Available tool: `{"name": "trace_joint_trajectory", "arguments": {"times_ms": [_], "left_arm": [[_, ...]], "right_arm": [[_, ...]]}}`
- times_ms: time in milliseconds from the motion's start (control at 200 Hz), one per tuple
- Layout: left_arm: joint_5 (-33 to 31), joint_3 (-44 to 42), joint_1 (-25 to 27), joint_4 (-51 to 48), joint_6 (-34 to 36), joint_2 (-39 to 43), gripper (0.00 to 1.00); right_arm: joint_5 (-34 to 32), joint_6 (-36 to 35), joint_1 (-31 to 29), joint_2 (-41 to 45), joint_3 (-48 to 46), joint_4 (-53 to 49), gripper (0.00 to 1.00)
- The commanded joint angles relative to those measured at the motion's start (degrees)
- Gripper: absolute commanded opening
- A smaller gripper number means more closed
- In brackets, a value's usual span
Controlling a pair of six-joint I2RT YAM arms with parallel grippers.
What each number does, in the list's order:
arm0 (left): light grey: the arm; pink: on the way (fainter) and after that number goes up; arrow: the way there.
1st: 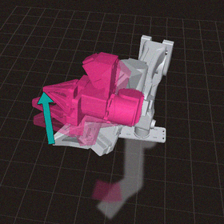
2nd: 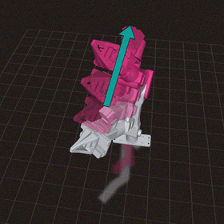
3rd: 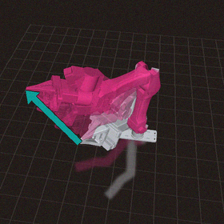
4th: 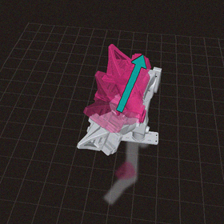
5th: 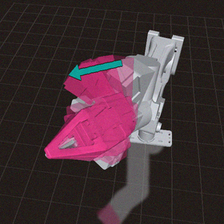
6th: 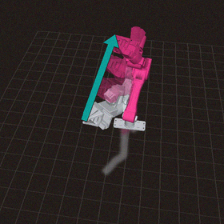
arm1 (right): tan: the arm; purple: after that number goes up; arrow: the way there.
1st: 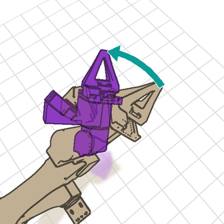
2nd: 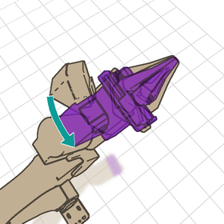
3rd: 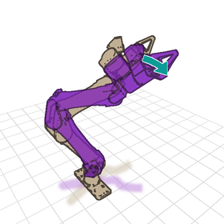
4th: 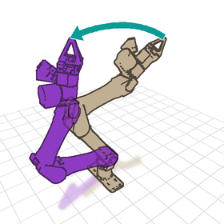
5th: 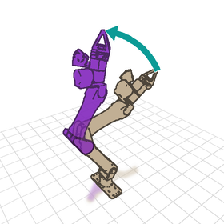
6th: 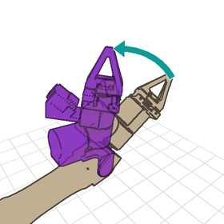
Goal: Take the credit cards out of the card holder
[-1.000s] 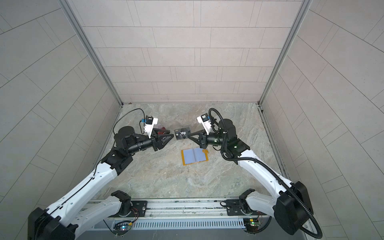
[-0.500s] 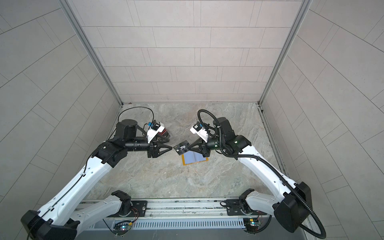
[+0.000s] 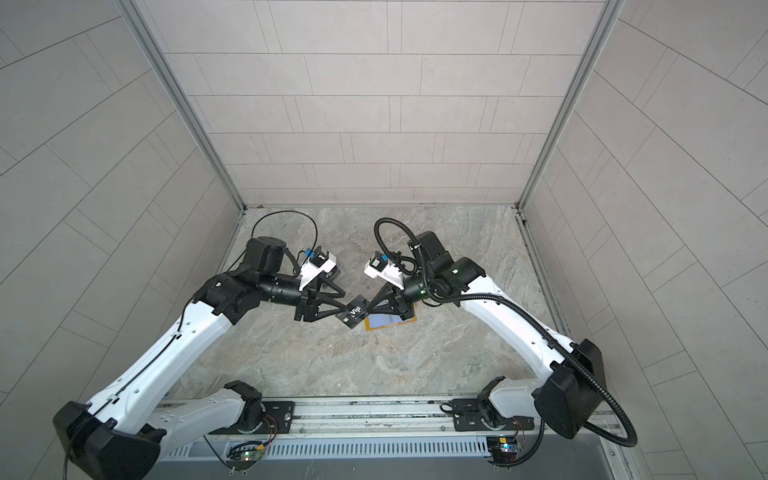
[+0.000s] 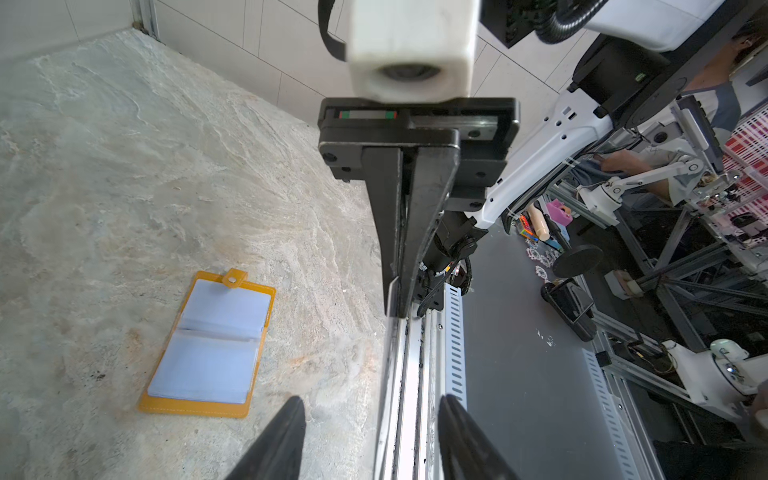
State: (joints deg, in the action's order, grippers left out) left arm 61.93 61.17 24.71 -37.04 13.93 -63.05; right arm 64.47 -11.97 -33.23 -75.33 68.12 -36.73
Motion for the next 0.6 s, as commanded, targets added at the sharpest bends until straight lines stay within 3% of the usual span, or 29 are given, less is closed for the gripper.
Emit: {"name": "trace_joint_trajectory", "arguments": {"times_ms": [0,596], "left_arm": [[2.61,1.76,-0.1,-1.48,1.36,-0.36,0.52],[3.7,2.73,0.56,-4.76,3.47,-2.69,0.29]], "right_arm": [[1.28,-4.25,-0.33,0.09,1.48,-1.41,0.0],[1.45,-4.92,-0.36,-2.96,4.79,-1.49,0.0]]}}
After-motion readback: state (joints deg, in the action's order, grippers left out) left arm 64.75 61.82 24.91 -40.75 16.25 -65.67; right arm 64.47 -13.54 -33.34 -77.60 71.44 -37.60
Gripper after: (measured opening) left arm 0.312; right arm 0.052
